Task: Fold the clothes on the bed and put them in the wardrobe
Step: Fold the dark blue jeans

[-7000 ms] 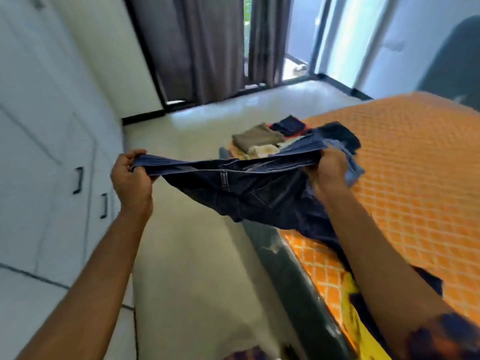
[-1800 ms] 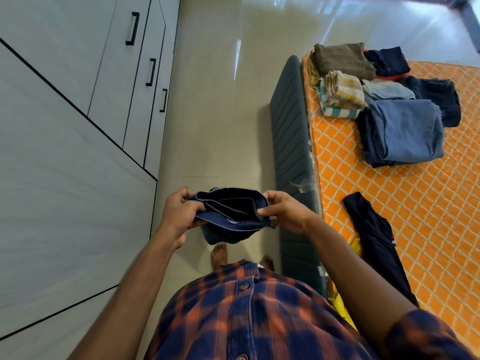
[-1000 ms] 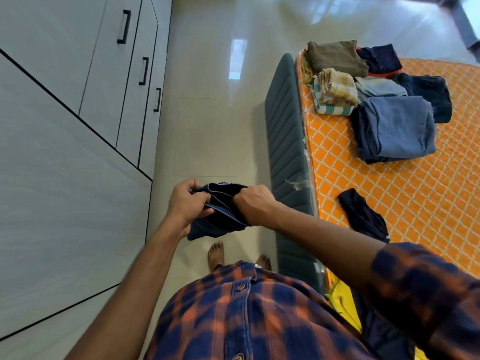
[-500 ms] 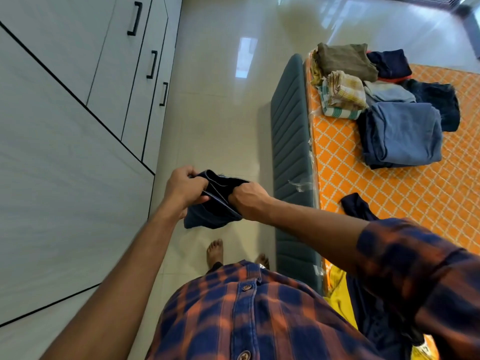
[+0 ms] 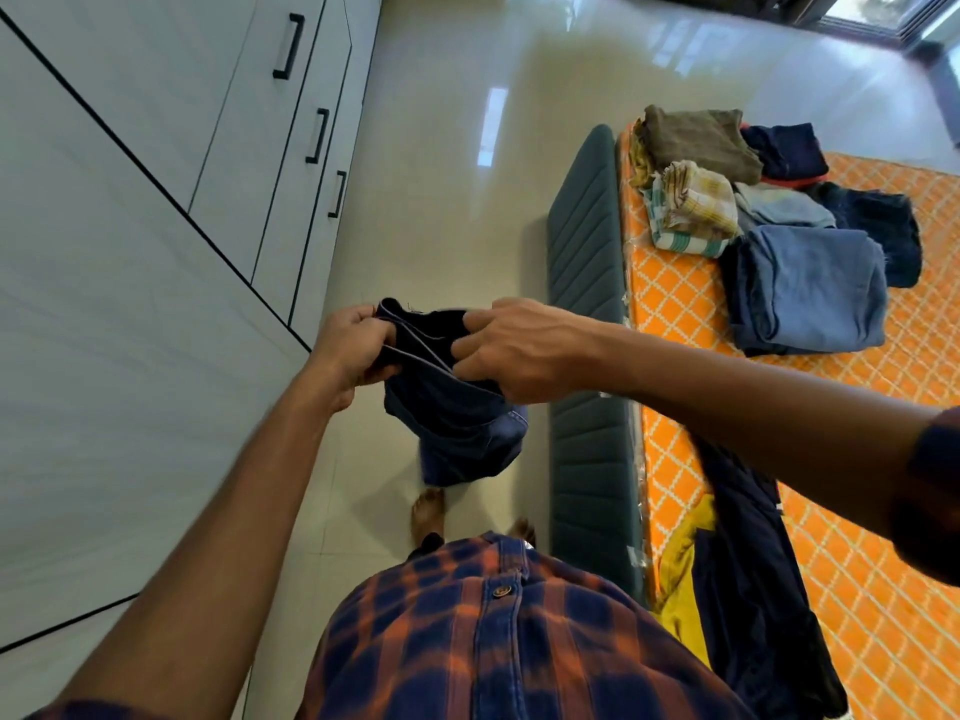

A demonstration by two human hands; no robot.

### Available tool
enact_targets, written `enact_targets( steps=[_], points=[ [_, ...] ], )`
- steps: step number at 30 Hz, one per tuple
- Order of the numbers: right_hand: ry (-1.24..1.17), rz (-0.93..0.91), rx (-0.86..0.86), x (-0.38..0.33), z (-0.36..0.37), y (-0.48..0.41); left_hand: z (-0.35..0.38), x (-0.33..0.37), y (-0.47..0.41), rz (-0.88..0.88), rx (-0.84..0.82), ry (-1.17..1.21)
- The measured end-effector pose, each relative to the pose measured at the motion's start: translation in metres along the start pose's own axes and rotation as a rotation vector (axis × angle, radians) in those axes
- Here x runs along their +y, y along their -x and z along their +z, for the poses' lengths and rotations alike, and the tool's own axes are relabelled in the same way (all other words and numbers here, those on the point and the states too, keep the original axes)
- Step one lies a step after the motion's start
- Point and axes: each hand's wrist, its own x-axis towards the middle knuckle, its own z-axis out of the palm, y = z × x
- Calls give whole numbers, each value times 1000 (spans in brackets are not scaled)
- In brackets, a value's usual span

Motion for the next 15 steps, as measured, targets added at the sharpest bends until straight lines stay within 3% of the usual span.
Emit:
enact_targets(
  steps=[4, 7, 11, 15],
  points=[
    [-55, 169, -40, 22, -15, 12, -10, 13, -1, 90, -31, -136],
    [-37, 279, -42, 36, -20, 25, -12, 14, 1, 62, -64, -126],
    [1, 239, 22, 38, -36, 41, -9, 24, 6, 135, -1, -97],
    [56, 110, 155, 45, -70, 41, -13, 56, 7, 333, 72, -110]
  ],
)
